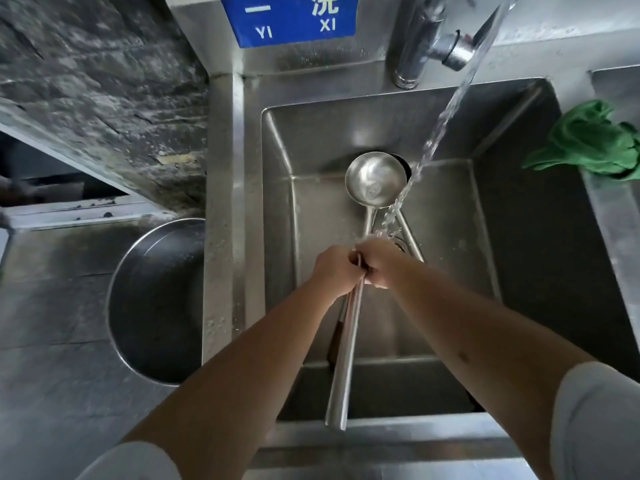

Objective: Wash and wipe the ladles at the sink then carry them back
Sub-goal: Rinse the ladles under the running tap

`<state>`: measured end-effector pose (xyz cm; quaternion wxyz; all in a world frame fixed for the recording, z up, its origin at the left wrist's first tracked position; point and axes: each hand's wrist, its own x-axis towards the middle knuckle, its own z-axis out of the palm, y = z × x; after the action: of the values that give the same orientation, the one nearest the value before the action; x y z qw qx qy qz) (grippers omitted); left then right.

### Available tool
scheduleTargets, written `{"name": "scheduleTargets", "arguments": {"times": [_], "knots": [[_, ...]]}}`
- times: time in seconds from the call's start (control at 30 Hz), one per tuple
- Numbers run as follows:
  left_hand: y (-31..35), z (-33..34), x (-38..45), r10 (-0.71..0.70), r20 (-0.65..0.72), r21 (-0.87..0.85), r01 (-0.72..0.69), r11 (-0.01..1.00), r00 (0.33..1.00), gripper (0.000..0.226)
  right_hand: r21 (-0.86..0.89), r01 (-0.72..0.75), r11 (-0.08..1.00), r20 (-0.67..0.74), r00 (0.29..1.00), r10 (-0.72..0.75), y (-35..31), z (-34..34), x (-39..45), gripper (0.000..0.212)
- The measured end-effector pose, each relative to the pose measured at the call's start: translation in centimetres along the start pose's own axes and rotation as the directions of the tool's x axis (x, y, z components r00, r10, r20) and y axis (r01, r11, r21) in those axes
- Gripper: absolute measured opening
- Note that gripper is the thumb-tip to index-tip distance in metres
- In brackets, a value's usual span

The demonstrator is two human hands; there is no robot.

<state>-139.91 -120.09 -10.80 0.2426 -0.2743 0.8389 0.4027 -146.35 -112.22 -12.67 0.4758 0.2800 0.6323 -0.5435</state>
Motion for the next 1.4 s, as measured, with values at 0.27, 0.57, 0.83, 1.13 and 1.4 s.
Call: {"name": "scheduleTargets", "arguments": {"times": [0.27,0.57,0.83,1.13,1.4], "knots": [[1.8,-0.8,-1.3,-0.026,0.038,-0.311,0.037,0.950,0.999,0.009,0.022,-0.054,0.998,0.033,0.998,0.053,0.2,-2.5,-3.5,0.028],[1.6,-4.2,-2.0,-0.290,0.077,-0.681,0.262,0.684,0.954,0.041,-0.519,-0.022,0.854,-0.071,0.997,-0.018,1.4,-6.0,-11.6,0.039],[1.9,-6.0,-2.5,-0.274,0.140,-0.648,0.297,0.701,0.952,0.019,-0.815,0.040,0.578,0.010,0.998,-0.055,-1.5,-10.5,-16.4,0.036],[3.8,-4.7,-2.4,-0.375,0.040,-0.520,0.339,0.784,0.926,0.018,-0.982,0.171,0.080,0.163,0.981,-0.107,-5.8,-13.7,-16.7,0.033],[7.6,-2.8,-4.3,-0.341,0.206,-0.624,0.392,0.676,0.917,0.027,-0.891,0.241,-0.385,0.367,0.881,-0.297,-5.6,-8.9,-12.0,0.075]]}}
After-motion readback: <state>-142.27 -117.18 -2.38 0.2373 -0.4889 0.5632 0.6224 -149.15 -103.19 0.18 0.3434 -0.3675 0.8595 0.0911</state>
